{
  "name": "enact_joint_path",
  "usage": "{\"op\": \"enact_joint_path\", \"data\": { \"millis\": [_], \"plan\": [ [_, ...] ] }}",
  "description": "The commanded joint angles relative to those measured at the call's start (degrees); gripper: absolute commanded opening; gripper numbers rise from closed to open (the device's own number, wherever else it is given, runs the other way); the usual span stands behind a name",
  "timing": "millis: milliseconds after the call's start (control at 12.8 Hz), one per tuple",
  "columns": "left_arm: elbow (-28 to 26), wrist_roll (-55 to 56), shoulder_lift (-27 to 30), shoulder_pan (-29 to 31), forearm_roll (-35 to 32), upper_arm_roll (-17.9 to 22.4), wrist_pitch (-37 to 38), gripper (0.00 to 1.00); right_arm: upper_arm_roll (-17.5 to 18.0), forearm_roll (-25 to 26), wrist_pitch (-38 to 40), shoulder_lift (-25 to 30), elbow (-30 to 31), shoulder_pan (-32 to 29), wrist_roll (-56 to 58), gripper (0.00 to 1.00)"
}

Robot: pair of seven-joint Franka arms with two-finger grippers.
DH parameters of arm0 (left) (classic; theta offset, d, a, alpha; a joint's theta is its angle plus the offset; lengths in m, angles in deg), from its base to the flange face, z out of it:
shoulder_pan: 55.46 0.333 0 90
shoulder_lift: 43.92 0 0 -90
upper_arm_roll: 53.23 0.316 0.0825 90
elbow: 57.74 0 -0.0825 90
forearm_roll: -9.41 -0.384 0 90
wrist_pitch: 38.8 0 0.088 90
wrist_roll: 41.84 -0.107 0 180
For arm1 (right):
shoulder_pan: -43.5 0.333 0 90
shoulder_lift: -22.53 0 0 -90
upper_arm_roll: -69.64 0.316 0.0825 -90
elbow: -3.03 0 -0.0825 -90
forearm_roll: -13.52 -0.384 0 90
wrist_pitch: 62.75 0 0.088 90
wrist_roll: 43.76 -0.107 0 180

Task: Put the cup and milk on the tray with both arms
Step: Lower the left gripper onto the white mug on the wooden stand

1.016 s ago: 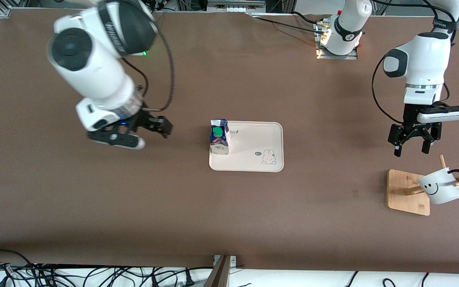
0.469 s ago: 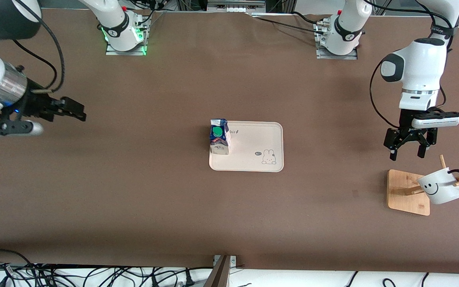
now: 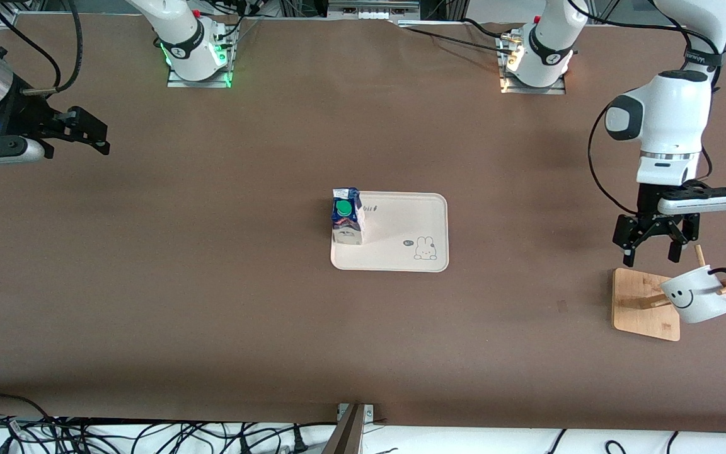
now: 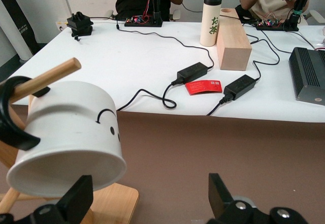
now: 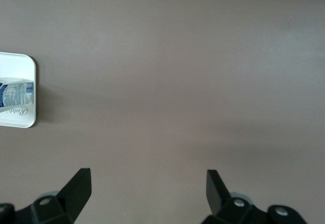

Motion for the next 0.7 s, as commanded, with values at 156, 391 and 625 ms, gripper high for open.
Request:
{"op": "enact_joint_path", "data": {
  "millis": [156, 391, 625],
  "plan": [
    [2.8, -0.7, -3.1, 0.2, -0.3, 0.2, -0.4, 1.0, 0.3, 0.9, 0.3, -0.1, -1.4, -1.1, 0.7, 1.0],
    [3.7, -0.7, -3.6, 0.6, -0.2, 0.3, -0.4, 1.0, 0.3, 1.1, 0.1, -1.1, -1.9, -1.2, 0.2, 1.0],
    [7.0, -0.7, -4.8, 0.7, 0.0, 0.5, -0.3, 1.0, 0.4, 0.6, 0.4, -1.5, -1.9, -0.9, 0.0, 1.0]
  ]
}}
